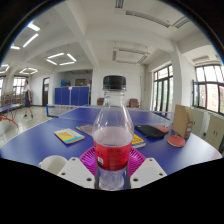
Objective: Pour water
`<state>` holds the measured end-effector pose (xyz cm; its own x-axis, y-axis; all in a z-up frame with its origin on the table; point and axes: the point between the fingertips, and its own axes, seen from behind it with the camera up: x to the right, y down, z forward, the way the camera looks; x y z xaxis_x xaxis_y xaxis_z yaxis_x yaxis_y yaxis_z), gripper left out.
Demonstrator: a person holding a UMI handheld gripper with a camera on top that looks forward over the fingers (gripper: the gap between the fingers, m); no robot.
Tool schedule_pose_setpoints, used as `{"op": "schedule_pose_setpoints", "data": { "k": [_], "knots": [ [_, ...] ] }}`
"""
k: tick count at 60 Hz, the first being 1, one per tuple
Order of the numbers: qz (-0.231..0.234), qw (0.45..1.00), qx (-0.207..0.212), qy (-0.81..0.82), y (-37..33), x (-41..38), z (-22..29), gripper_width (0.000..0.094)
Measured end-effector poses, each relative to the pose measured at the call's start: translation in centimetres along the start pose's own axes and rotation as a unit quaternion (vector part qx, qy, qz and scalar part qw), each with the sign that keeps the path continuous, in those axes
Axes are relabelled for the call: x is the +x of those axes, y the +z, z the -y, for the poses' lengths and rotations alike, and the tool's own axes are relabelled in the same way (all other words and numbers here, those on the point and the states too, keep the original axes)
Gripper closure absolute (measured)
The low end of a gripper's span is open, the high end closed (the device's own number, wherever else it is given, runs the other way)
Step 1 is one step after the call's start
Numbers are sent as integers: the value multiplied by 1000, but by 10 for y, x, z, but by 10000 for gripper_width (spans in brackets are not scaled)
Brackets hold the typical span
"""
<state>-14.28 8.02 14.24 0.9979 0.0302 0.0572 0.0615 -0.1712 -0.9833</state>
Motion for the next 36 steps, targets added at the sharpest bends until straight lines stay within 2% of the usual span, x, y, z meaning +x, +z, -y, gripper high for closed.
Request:
{"op": "schedule_pose_setpoints", "data": {
  "k": [8,9,16,21,25,26,29,32,36],
  "knots": [
    [8,999,-41,14,1,-5,-42,581],
    [5,1000,-19,17,21,-4,-39,587],
    [0,1000,-18,21,7,-2,-47,570],
    [3,1000,-20,12,10,-2,-47,445],
    [-3,999,-45,7,10,-2,-52,360],
    [-6,999,-54,6,9,-1,-55,306],
    [-14,997,-70,7,6,1,-56,63],
    [-23,996,-84,13,-2,4,-54,122],
    [-40,994,-97,23,-19,6,-47,73]
  ]
}}
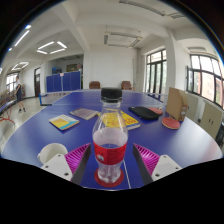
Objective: Pour water
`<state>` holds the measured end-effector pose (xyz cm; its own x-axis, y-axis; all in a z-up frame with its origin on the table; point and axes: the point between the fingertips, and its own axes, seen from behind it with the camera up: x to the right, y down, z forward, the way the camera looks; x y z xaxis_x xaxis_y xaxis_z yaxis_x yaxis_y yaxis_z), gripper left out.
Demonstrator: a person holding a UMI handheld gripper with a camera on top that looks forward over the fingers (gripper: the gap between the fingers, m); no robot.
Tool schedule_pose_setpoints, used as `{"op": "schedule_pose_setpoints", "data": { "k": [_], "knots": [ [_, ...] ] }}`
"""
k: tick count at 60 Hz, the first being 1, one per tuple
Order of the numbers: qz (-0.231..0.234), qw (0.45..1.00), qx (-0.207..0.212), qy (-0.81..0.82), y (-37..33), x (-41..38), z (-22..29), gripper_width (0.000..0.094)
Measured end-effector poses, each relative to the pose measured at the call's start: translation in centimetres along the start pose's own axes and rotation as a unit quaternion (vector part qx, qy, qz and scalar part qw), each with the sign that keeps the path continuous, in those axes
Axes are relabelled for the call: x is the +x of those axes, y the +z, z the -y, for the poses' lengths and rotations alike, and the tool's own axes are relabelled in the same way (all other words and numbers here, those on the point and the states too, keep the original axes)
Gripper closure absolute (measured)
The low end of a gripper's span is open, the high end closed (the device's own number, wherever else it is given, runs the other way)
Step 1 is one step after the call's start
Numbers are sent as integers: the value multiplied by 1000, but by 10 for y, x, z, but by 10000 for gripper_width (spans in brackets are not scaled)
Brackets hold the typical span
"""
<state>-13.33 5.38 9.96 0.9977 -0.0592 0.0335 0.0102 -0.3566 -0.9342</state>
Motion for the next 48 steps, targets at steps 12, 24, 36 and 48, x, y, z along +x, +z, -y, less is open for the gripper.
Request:
{"op": "schedule_pose_setpoints", "data": {
  "k": [12,24,36,48],
  "knots": [
    [-24,999,-38,8,-107,-1,7,84],
    [-45,998,-50,8,-254,-11,11,81],
    [-57,997,-49,-5,-386,-33,-4,82],
    [-62,997,-34,-11,-456,-46,-7,78]
  ]
}}
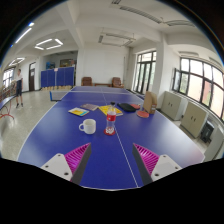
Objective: Pour water
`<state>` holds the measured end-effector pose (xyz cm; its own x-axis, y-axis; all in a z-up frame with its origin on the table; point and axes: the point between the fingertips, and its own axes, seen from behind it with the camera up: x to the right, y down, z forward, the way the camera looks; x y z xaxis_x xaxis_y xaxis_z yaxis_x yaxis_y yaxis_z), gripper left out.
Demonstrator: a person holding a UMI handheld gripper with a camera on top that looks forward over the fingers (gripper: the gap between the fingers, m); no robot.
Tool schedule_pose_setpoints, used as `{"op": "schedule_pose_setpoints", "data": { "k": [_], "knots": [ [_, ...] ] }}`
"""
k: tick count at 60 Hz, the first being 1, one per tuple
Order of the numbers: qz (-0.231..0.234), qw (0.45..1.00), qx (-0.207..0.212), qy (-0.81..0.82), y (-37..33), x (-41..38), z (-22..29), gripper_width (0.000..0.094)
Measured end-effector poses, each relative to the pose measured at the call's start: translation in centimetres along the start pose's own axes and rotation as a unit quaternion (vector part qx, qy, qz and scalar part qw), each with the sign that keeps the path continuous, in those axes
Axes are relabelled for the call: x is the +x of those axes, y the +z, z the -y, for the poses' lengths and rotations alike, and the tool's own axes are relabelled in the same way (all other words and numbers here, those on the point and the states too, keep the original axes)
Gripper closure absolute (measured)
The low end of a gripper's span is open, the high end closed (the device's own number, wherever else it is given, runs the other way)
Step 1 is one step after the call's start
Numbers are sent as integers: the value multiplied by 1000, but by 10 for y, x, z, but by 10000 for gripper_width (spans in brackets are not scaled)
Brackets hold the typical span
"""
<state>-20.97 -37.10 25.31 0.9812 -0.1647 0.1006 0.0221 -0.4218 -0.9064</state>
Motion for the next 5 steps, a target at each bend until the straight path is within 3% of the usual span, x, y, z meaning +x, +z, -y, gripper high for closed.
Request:
{"op": "schedule_pose_setpoints", "data": {
  "k": [5],
  "knots": [
    [-2,1000,14,1,-15,-2,5,86]
  ]
}}
